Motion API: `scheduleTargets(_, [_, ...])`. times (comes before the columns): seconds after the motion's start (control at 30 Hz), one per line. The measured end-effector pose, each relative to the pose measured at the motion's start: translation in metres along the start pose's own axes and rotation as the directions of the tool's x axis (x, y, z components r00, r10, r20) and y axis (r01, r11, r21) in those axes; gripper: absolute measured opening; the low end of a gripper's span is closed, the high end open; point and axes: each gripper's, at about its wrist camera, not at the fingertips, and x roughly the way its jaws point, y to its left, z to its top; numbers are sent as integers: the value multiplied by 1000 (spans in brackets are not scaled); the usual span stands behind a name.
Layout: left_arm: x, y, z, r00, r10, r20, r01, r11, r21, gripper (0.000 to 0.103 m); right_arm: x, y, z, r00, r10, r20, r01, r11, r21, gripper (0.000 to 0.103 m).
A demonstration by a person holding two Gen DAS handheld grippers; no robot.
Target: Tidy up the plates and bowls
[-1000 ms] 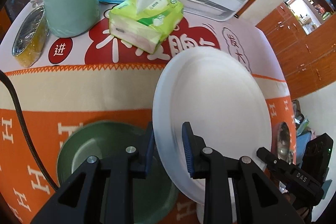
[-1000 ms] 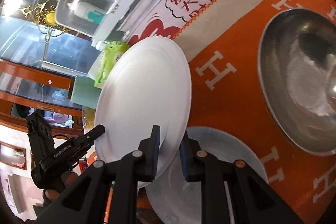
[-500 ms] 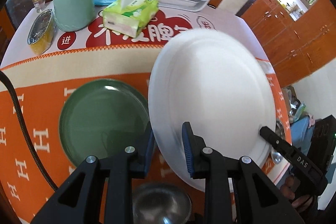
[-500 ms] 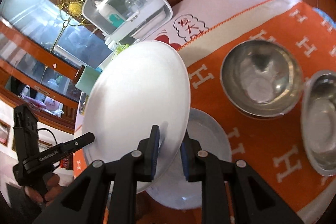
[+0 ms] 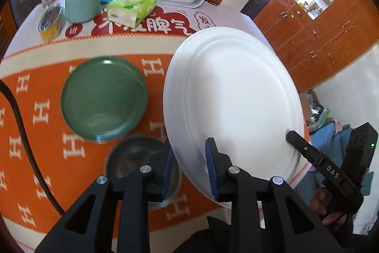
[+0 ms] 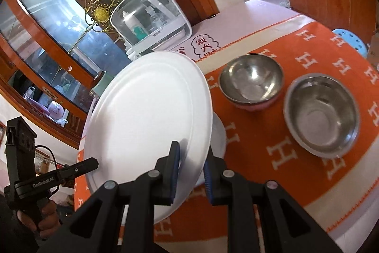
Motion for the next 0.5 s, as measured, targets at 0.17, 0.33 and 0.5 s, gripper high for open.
scheduleTargets(0.17, [-12,-7,-27,999,-42,11,42,999,7,24,-25,-4,-21,999,-23,28,23,1000,-5,19])
scheduleTargets(0.33, [-25,-14,-47,997,-64,31,63,998,31,24,-47,-5,-40,998,-42,50,43,999,-13,19])
scheduleTargets(0.5, [-31,-21,-70,996,-81,29,79,995,55,24,-67,-9,-63,994,-84,65,86,996,-27,20])
